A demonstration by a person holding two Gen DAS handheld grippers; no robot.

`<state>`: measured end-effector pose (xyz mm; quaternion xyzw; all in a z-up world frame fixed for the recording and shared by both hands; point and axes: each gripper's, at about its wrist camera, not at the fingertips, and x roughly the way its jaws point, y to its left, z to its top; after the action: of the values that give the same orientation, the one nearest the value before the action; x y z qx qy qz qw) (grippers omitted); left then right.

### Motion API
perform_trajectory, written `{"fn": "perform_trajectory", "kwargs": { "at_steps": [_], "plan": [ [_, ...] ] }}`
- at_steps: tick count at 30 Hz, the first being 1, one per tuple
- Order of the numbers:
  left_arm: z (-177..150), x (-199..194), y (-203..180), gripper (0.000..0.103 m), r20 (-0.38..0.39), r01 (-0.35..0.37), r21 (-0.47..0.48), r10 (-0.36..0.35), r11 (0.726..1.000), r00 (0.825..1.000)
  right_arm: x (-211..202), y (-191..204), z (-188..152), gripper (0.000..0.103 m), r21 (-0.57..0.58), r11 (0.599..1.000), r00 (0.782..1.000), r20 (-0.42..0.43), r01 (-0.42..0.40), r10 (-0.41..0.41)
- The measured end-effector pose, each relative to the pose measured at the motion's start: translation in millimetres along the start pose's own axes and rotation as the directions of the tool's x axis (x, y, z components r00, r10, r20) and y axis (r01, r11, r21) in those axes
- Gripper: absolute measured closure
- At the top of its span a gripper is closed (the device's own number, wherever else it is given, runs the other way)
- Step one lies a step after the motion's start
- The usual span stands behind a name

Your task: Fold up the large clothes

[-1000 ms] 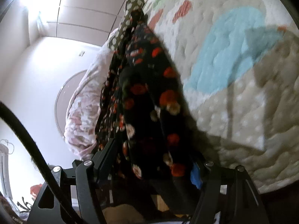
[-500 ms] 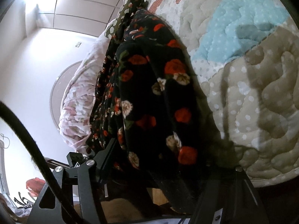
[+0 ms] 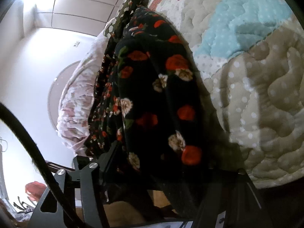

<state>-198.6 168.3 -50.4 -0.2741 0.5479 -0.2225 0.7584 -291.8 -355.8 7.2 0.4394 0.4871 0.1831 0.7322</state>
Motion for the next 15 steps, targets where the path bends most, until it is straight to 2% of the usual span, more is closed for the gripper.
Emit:
{"fn": "perform_trajectory", "kwargs": {
  "at_steps": [1,2,4,5,7,10,15],
  "plan": [
    [-1,-4,-1,0.078,0.008,-0.016,-0.004,0.016,1.0,1.0,0,2,0,0.041,-0.009,1.0,1.0,-0.003,0.012,-0.012],
    [-1,-7,-1,0.09,0.016,-0.03,-0.011,0.03,0.999,0.999,-1,5,0,0.043,-0.018,1.0,1.0,-0.003,0.021,-0.021],
    [-3,-18,0,0.095,0.043,-0.051,-0.04,0.053,0.998,0.998,-2,10,0,0.052,-0.036,0.999,0.999,-0.006,0.033,-0.033],
    [-4,-22,0,0.096,0.052,-0.053,-0.05,0.056,0.997,0.997,-2,12,0,0.056,-0.041,0.998,0.999,-0.004,0.039,-0.039],
    [-6,-33,-4,0.096,0.075,-0.051,-0.058,0.056,0.997,0.996,-3,17,0,0.078,-0.047,0.998,0.999,-0.004,0.036,-0.037],
    [-11,-49,-15,0.097,0.102,-0.036,-0.047,0.041,0.998,0.994,-9,31,-4,0.087,-0.08,0.995,0.999,0.006,0.053,-0.052],
    [-25,-72,-22,0.097,0.153,-0.004,-0.032,0.009,0.999,0.988,-39,32,-24,0.091,-0.065,0.996,0.997,0.056,0.059,-0.055]
  ]
}}
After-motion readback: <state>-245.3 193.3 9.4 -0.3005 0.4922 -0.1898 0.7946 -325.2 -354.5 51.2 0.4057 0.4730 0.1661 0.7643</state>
